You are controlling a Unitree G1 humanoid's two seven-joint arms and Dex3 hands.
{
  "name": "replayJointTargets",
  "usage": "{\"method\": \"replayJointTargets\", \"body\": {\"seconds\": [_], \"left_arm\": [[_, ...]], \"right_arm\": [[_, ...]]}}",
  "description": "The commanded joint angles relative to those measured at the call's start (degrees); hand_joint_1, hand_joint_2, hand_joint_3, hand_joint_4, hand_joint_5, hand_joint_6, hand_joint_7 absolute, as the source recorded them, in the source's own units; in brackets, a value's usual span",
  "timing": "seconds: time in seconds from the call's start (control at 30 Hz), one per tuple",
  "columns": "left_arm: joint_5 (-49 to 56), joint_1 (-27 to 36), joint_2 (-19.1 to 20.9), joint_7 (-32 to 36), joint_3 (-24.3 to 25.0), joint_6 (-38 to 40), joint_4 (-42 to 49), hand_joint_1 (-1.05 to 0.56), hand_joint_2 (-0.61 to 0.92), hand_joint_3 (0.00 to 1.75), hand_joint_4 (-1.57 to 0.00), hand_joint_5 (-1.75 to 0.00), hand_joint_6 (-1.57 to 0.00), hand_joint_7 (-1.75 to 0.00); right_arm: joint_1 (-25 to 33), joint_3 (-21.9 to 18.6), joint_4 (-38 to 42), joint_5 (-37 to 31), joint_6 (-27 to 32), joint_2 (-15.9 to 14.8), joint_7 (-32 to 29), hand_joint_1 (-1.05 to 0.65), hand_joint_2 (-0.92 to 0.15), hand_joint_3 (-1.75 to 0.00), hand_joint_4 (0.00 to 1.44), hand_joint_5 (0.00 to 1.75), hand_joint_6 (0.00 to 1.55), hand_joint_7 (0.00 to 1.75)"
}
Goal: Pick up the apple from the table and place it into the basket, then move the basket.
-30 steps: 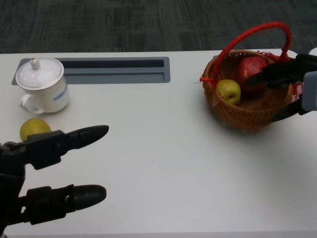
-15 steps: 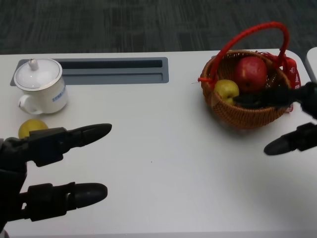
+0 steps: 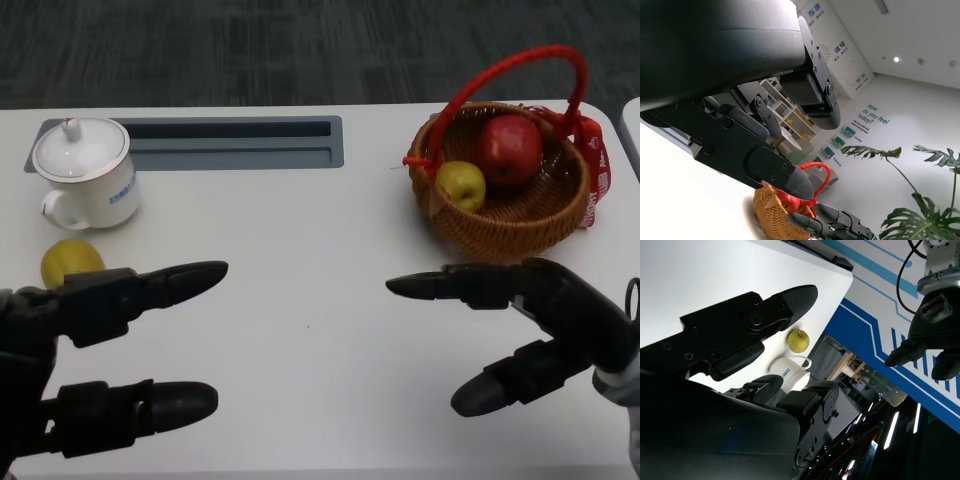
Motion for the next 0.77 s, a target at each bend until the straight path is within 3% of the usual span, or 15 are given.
{"method": "replayJointTargets", "body": {"seconds": [0.03, 0.37, 0.77], "left_arm": [[0.0, 0.8, 0.3, -0.6, -0.2, -0.8, -0.3, -0.46, 0.75, 0.00, -0.98, -0.01, -0.86, -0.01], [-0.6, 2.6, 0.2, -0.8, -1.3, -0.5, -0.4, -0.42, 0.73, 0.00, -0.97, 0.00, -0.87, -0.01], [0.0, 3.0, -0.7, -0.2, -0.8, -2.8, 1.6, -0.43, 0.73, 0.00, -0.97, 0.00, -0.87, 0.00]], "right_arm": [[0.4, 0.8, 0.6, -0.4, -0.1, 1.6, -0.8, -0.52, -0.81, 0.00, 0.59, 0.01, 0.55, 0.00], [-2.1, 2.1, 8.7, -3.3, -1.9, 8.2, -2.5, -0.51, -0.81, 0.00, 0.58, 0.00, 0.50, 0.00], [-5.0, 0.0, 15.1, -1.2, -5.8, 11.7, -2.2, -0.35, -0.87, -0.02, 0.69, 0.02, 0.64, 0.03]]}}
